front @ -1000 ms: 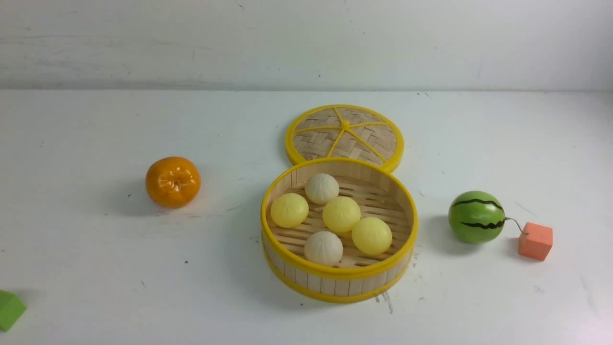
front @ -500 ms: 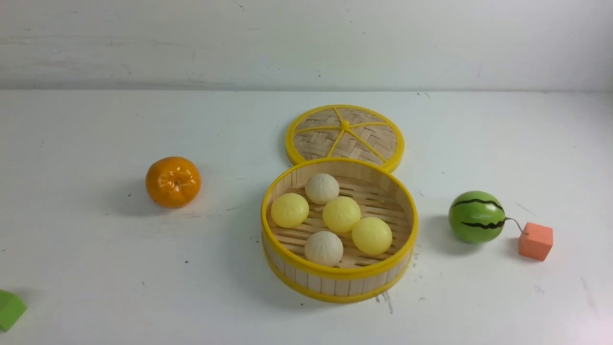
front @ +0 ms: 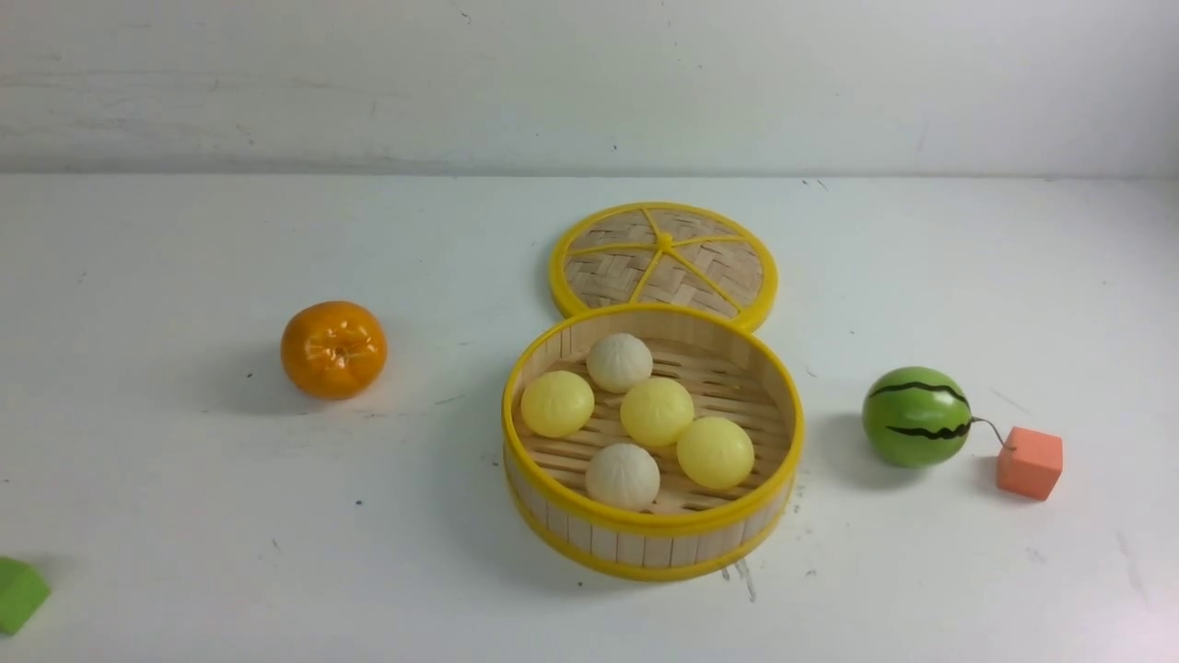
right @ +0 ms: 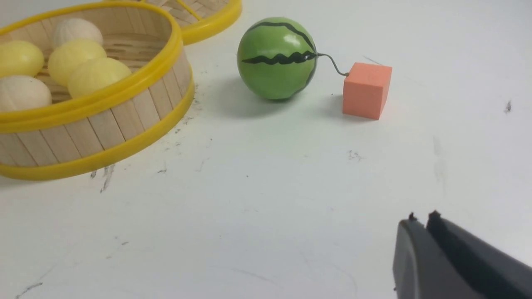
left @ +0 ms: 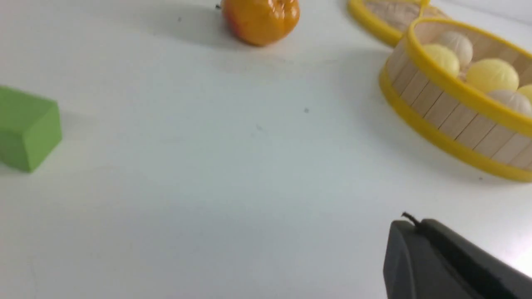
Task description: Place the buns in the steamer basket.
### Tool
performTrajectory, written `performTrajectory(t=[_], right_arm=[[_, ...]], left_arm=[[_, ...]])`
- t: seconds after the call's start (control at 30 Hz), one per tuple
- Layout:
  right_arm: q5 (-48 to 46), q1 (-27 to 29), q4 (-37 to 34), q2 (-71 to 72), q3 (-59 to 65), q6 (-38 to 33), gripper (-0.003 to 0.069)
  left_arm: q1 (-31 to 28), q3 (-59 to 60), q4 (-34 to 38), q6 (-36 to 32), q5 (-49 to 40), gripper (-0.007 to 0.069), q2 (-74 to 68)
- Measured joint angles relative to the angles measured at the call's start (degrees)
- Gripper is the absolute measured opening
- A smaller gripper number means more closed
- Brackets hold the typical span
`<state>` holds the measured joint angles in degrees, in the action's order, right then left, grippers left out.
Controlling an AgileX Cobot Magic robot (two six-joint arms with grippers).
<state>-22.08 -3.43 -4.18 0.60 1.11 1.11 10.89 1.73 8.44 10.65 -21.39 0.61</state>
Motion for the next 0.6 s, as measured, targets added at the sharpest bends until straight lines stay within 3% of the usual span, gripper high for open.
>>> performTrajectory(t=[0.6], right_arm=[[0.0, 0.0, -0.1, 0.0, 0.0, 0.0, 0.0053]], left_arm=[[0.0, 0.0, 0.2, 1.5, 0.2, -0.0013, 0.0]])
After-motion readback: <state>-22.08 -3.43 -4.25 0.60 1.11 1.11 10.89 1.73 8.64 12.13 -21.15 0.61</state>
